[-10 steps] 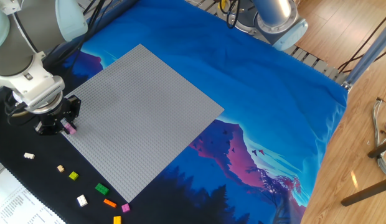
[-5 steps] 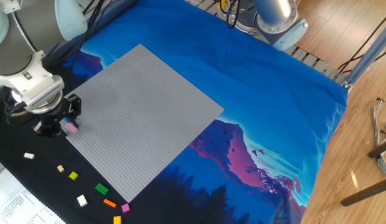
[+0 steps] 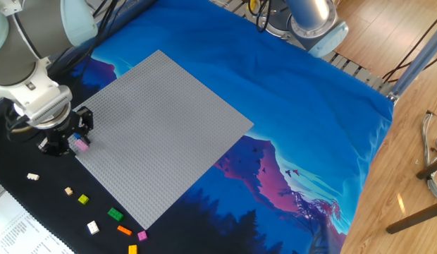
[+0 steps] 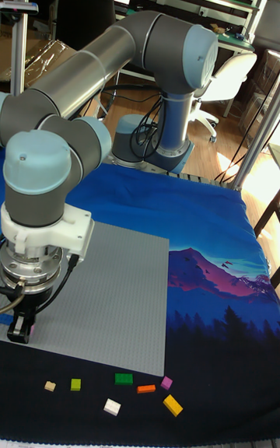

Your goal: Build with small Lego blocks

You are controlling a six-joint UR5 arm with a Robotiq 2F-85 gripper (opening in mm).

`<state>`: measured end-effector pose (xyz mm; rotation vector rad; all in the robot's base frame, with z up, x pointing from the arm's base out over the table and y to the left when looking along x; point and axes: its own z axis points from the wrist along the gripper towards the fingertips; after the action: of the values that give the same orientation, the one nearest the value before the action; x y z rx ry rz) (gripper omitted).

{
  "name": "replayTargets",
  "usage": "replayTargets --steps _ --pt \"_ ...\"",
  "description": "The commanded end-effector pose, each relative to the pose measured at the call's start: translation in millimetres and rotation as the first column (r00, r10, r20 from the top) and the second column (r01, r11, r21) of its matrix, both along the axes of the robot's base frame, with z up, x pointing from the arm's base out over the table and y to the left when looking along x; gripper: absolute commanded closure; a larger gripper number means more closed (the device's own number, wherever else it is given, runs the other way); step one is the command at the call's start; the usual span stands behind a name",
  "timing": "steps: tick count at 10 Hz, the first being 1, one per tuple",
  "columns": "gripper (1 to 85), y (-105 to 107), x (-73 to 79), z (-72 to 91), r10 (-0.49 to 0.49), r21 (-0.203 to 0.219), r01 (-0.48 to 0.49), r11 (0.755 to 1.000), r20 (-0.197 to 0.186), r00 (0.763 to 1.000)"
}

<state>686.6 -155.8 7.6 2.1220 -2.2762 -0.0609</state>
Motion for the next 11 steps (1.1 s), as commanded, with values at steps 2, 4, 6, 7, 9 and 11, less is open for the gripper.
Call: replayTargets --steps 2,4,6,7,9,11 --pt "53.0 1.7 -9.6 4.3 -0.043 0.020 0.044 0.999 -0.036 0.998" --pt "56.0 0.0 -9.8 5.0 -0.048 0.017 0.048 0.999 -0.036 0.998" --pt "56.3 -0.3 -7.9 4.5 -0.040 0.016 0.041 0.999 -0.029 0.999" --pt "57.0 0.3 -6.5 4.3 -0.037 0.018 0.038 0.999 -0.025 0.999" --pt "58.0 -1.6 -5.5 4.0 -0.030 0.011 0.030 0.999 -0.021 0.999" --pt "59.0 -1.7 0.4 3.1 -0.023 0.011 0.023 1.000 0.001 1.000"
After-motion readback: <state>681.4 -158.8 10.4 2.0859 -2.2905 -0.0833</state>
